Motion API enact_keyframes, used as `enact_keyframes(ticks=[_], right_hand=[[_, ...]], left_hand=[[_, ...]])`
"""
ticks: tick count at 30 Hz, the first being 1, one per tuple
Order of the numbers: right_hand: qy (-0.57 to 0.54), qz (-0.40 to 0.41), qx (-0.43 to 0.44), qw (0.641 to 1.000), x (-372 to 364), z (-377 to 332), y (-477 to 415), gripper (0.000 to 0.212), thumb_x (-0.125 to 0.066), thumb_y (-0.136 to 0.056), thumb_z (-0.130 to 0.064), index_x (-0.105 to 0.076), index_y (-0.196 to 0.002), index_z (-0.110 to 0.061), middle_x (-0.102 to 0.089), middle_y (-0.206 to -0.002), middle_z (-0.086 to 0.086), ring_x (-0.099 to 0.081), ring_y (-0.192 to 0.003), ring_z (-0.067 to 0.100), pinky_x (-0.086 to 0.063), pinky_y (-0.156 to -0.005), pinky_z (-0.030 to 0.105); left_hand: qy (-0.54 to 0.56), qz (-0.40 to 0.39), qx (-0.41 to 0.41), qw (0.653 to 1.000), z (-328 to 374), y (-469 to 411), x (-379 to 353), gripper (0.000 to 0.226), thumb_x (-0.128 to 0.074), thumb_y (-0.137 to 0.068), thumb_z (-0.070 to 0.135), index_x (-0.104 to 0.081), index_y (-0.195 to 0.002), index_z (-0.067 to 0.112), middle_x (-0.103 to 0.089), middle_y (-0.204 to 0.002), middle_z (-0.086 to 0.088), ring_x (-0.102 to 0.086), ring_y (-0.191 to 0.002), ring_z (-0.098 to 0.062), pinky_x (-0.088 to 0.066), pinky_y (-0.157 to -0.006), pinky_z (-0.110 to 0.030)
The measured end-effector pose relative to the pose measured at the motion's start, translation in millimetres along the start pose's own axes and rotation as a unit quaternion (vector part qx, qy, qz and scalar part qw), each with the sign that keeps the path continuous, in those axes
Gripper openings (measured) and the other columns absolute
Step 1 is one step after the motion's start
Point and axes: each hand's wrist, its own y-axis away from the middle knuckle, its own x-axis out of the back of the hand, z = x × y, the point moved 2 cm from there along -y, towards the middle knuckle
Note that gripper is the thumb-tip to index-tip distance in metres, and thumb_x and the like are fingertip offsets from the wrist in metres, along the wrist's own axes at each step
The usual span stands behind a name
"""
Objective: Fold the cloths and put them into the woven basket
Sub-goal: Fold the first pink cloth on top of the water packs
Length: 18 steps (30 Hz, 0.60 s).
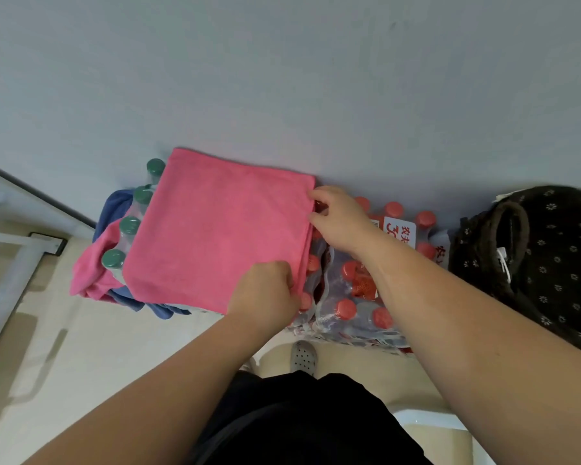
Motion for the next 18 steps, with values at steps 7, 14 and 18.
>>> enact_keyframes(ticks=[7,14,18], right_hand=[[-0.033,0.047,0.034,0.998,10.8,-4.4,0.6,0.045,-0.056,-0.097,-0.018,-0.052,-0.142,-0.013,-0.045,-0.147,0.001,-0.053,-0.123,0.017,-0.037,-0.106,0.025],[-0.004,0.037,0.014,0.999,11.2,5.1,3.3,0.046,-0.058,-0.096,-0.021,-0.053,-0.140,-0.010,-0.048,-0.144,0.006,-0.052,-0.126,0.021,-0.037,-0.108,0.030],[0.042,-0.004,0.016,0.999,4.1,5.0,5.7,0.055,-0.060,-0.093,-0.021,-0.047,-0.145,-0.009,-0.038,-0.151,0.007,-0.041,-0.136,0.022,-0.028,-0.110,0.026]], left_hand=[[0.019,0.049,0.011,0.999,5.9,8.7,23.1,0.004,-0.066,-0.067,0.016,-0.064,-0.069,0.019,-0.065,-0.067,0.005,-0.060,-0.058,-0.016,-0.038,-0.041,-0.019],[0.047,0.043,0.011,0.998,17.3,11.9,8.7,0.010,-0.069,-0.068,0.014,-0.060,-0.066,0.018,-0.064,-0.053,0.004,-0.061,-0.056,-0.011,-0.045,-0.050,-0.024],[0.045,0.022,0.015,0.999,8.3,8.0,-6.1,0.006,-0.070,-0.077,0.026,-0.067,-0.073,0.022,-0.067,-0.066,0.009,-0.061,-0.065,-0.008,-0.043,-0.055,-0.021]])
